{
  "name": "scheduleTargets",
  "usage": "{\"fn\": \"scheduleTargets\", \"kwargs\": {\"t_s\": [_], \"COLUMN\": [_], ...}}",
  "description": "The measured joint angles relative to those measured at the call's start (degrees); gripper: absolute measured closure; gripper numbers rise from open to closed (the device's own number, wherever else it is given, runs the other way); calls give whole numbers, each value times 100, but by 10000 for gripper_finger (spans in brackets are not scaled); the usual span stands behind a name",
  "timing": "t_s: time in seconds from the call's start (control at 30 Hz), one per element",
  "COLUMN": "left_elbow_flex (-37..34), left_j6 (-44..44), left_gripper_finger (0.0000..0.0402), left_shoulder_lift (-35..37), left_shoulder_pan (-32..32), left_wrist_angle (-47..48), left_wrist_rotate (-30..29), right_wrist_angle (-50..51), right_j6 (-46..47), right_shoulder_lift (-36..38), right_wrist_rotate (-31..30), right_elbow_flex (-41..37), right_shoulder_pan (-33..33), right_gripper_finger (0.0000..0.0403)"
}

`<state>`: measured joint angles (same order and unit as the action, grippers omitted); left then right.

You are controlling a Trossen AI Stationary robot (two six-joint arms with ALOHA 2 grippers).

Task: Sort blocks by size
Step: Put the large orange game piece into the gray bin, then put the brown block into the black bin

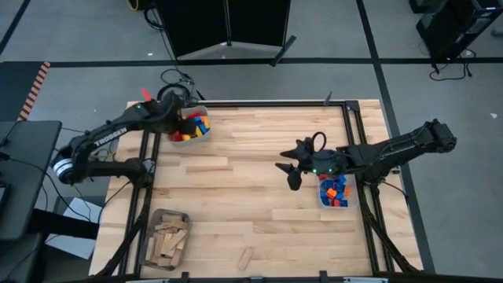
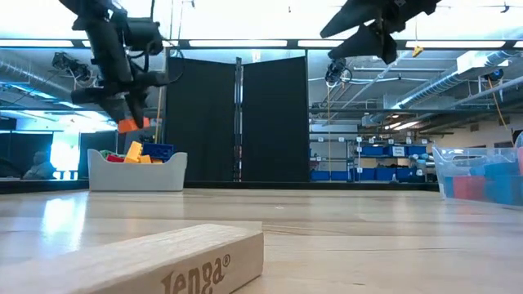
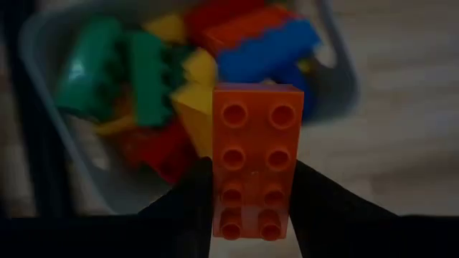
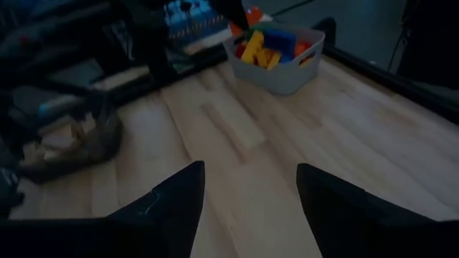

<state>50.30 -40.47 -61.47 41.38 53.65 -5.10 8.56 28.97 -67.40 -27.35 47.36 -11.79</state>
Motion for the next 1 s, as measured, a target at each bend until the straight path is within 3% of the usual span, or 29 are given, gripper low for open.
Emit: {"fn": "scheduleTargets", "kwargs": {"t_s": [0.3,0.4,0.63,1.0], "left_elbow_flex": [2,2,3,463], "left_j6": [855,1213,1548,1771], "left_gripper_finger": [257,231,153,143], "left_shoulder_lift": [-219,-317,-419,-391], "left_shoulder_pan": [1307,1481,1539,1346], "left_wrist_angle": [-7,-42,-237,-306], "left_wrist_rotate": [51,50,48,69], "right_wrist_angle": [-254,-256,-279,-295], "right_j6": [449,593,601,578], "right_shoulder_lift": [0,0,0,0], "right_wrist_rotate": [0,0,0,0], "right_elbow_flex": [0,0,0,0], "right_shoulder_pan": [221,285,395,413], "right_gripper_finger": [174,178,186,188]}}
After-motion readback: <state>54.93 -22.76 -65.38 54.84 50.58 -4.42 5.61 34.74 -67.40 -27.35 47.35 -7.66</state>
